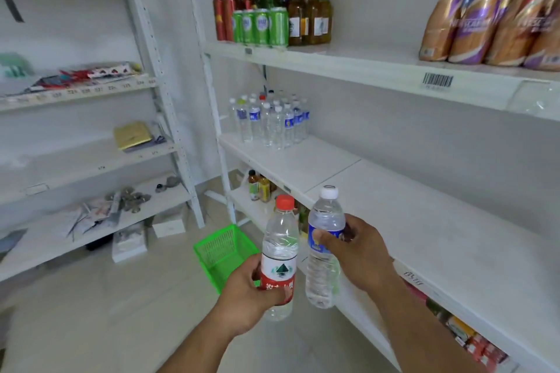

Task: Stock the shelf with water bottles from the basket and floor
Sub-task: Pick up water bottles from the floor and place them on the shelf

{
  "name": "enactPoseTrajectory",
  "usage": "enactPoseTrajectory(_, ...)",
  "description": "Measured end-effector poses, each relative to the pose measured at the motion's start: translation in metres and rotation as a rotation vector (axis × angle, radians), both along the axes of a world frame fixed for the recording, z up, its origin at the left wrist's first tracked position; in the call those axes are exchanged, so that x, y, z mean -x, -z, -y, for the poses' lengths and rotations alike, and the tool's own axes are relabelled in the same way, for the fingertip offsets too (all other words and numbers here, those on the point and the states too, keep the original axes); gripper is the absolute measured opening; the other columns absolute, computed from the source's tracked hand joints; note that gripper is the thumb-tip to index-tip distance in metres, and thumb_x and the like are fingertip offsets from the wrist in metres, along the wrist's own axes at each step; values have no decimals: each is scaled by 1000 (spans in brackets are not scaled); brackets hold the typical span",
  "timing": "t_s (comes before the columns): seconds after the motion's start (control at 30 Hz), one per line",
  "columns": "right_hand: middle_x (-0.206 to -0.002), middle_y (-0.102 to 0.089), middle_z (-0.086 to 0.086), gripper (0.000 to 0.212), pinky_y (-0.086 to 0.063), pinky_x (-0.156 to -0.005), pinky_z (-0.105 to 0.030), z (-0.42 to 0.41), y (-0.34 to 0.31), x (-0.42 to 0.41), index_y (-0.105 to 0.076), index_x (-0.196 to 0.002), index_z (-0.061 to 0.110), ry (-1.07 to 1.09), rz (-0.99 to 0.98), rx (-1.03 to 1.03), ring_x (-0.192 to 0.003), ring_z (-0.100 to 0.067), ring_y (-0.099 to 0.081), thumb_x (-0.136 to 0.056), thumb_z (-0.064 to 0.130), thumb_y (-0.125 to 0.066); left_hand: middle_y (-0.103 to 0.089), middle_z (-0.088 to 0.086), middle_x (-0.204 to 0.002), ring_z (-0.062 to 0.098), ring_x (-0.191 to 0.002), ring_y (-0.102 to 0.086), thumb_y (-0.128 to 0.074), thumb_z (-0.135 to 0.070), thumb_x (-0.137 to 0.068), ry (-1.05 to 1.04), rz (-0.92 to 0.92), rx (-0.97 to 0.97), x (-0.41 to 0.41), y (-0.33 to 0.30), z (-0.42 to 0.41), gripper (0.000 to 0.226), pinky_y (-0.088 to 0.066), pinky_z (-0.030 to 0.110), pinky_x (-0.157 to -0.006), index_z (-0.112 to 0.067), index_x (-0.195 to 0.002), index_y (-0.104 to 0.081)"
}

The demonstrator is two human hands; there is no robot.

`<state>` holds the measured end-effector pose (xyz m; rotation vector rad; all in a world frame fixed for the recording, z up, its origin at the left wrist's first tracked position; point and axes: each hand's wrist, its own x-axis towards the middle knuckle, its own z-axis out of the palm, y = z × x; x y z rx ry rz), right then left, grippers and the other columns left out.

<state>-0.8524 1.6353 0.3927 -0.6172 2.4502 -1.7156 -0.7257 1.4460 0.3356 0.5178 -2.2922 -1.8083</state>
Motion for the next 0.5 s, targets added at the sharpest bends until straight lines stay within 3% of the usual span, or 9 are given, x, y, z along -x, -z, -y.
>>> enactPoseTrajectory(0.13, -89, -71, 23, 21, -43, -63, -11, 28, -15, 1, -70, -100, 40, -19, -42, 6, -81, 9, -63, -81, 41, -77, -76, -14, -101, 2, -91, -71, -90, -12, -63, -51, -19, -3, 1, -9, 23, 53, -52, 11, -71, -29, -108, -68)
enactPoseTrajectory(0.27, -87, -71, 24, 22, -42, -62, -9, 59, -20, 5, -71, -101, 38, -32, -54, 9, -80, 8, -63, -81, 40, -76, -75, -12, -104, 4, -94, -71, -92, -19, -60, -64, -28, -5, 6, -10, 53, 58, -55, 22, -82, -31, -111, -67)
enactPoseTrajectory(0.5, -95, -73, 19, 27, -54, -72, -23, 137, -14, 22, -70, -106, 40, -21, -34, -10, -84, -2, -68, -80, 45, -76, -74, -18, -102, -1, -92, -70, -91, -18, -63, -40, -40, -32, 25, -1, 125, 56, -51, 7, -66, -34, -111, -66)
